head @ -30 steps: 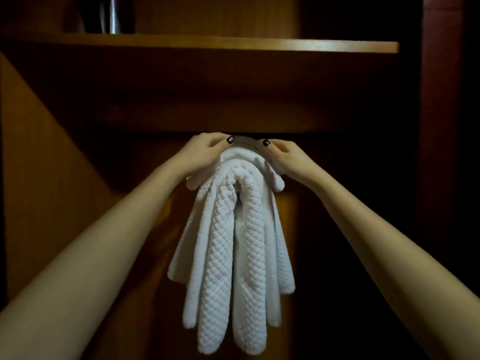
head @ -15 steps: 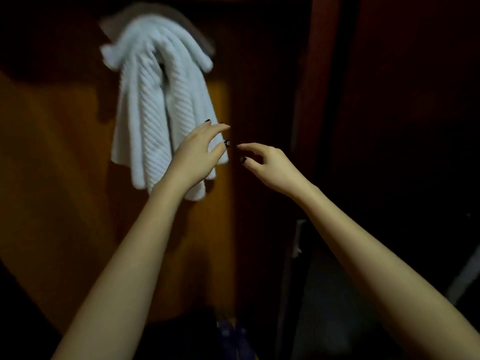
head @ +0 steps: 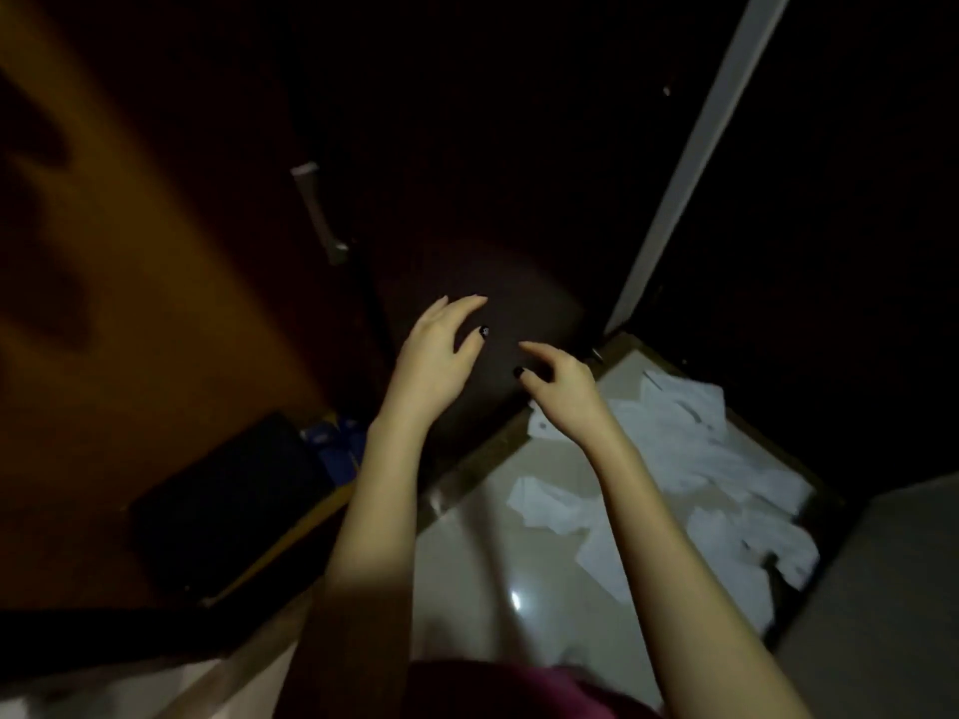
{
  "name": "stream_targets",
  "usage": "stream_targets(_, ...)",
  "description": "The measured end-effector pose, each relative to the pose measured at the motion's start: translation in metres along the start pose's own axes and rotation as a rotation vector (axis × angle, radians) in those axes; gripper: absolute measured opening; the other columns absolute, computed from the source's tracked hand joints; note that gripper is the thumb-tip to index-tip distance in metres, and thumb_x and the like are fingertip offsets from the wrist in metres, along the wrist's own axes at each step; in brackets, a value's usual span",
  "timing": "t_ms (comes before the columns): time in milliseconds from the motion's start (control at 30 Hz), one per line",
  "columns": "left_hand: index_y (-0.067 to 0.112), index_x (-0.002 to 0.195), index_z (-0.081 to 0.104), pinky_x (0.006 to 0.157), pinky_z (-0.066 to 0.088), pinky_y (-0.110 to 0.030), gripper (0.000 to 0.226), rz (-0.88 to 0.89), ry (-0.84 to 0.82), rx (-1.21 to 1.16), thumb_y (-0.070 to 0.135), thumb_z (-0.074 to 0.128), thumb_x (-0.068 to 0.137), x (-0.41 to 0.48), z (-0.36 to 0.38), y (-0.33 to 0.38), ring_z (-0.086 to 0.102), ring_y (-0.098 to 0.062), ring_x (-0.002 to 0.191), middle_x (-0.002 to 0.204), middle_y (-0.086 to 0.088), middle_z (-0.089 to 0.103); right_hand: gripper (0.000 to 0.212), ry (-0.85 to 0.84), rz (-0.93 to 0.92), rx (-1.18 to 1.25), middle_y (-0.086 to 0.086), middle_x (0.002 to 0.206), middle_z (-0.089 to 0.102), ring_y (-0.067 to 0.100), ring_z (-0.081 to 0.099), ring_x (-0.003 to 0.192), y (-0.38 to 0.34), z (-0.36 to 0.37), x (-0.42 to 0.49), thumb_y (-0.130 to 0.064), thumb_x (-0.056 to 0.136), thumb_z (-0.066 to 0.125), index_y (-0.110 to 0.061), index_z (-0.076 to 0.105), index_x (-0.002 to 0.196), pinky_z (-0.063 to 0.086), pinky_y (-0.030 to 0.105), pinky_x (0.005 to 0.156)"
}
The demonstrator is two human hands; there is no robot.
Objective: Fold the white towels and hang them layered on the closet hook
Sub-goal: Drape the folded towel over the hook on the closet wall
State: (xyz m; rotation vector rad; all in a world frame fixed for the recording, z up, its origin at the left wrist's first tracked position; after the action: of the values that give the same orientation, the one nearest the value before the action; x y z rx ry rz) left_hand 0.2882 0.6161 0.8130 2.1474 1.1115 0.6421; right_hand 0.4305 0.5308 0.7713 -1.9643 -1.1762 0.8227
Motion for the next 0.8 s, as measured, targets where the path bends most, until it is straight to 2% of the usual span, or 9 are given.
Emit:
stream_targets(133, 0.023, 0.142, 0.048, 0.106, 0.019, -0.019, 0.042, -0.03, -0.156, -0.066, 0.022, 0.05, 0.101, -0.011, 0.098, 0.027, 0.025, -0.015, 0.145, 0.149, 0.002, 0.046, 0.041, 0.032, 0.185, 0.069, 0.003, 0.142, 0.053, 0.017, 0.048, 0.13, 0.096, -0.045, -0.043, -0.017, 0.097, 0.056, -0.016, 0.053, 0.139, 0.033, 0.012, 0.09)
stream_targets(233, 0.017, 0.141, 0.05, 0.106, 0.021, -0.019, 0.041, -0.068, -0.221, -0.099, 0.018, 0.05, 0.1, -0.019, 0.16, 0.038, 0.032, -0.019, 0.142, 0.145, -0.001, 0.05, 0.042, 0.043, 0.299, 0.076, 0.004, 0.145, 0.051, 0.02, 0.044, 0.135, 0.158, -0.071, -0.066, -0.018, 0.098, 0.056, -0.015, 0.053, 0.14, 0.033, 0.018, 0.097)
stream_targets(333, 0.01, 0.138, 0.053, 0.114, 0.031, -0.032, 0.04, -0.112, -0.36, -0.128, 0.012, 0.053, 0.098, -0.033, 0.221, 0.039, 0.043, -0.022, 0.135, 0.141, -0.007, 0.053, 0.041, 0.097, 0.415, 0.099, 0.008, 0.145, 0.05, 0.022, 0.044, 0.135, 0.215, -0.089, -0.083, -0.017, 0.098, 0.056, -0.013, 0.053, 0.139, 0.032, 0.021, 0.099)
stream_targets(400, 0.006, 0.136, 0.053, 0.114, 0.032, -0.037, 0.039, -0.124, -0.436, -0.13, 0.009, 0.055, 0.097, -0.043, 0.259, 0.032, 0.045, -0.025, 0.133, 0.14, -0.01, 0.053, 0.041, 0.131, 0.492, 0.101, 0.009, 0.145, 0.05, 0.023, 0.045, 0.134, 0.249, -0.095, -0.093, -0.018, 0.099, 0.055, -0.013, 0.053, 0.139, 0.035, 0.023, 0.098)
stream_targets(467, 0.002, 0.133, 0.055, 0.111, 0.034, -0.034, 0.037, -0.108, -0.473, -0.128, 0.008, 0.056, 0.096, -0.045, 0.298, 0.018, 0.048, -0.028, 0.13, 0.138, -0.014, 0.055, 0.041, 0.147, 0.56, 0.084, 0.01, 0.144, 0.051, 0.024, 0.047, 0.132, 0.287, -0.097, -0.1, -0.019, 0.099, 0.055, -0.013, 0.052, 0.14, 0.038, 0.027, 0.1)
stream_targets(633, 0.013, 0.137, 0.052, 0.111, 0.035, -0.038, 0.039, -0.126, -0.614, -0.126, 0.019, 0.054, 0.099, -0.037, 0.41, -0.038, 0.045, -0.023, 0.132, 0.142, -0.007, 0.052, 0.044, 0.189, 0.654, 0.031, 0.013, 0.142, 0.051, 0.026, 0.056, 0.115, 0.399, -0.078, -0.095, -0.019, 0.099, 0.057, -0.011, 0.049, 0.142, 0.04, 0.03, 0.098)
stream_targets(800, 0.014, 0.139, 0.051, 0.111, 0.035, -0.042, 0.04, -0.048, -0.687, -0.069, 0.024, 0.054, 0.1, -0.033, 0.54, -0.118, 0.044, -0.026, 0.132, 0.141, -0.01, 0.051, 0.049, 0.227, 0.725, 0.001, 0.016, 0.145, 0.049, 0.03, 0.045, 0.133, 0.535, -0.029, -0.073, -0.021, 0.098, 0.059, -0.008, 0.046, 0.143, 0.033, 0.031, 0.106)
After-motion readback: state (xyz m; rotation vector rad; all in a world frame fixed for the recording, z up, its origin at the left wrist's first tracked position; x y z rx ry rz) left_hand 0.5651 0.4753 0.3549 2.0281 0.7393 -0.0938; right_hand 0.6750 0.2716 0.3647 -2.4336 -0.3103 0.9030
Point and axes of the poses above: each hand's wrist, its own x-axis towards the middle knuckle, its own z-axis out of the palm, y = z × x, the point moved 3 cm from there along x, towards the middle knuckle
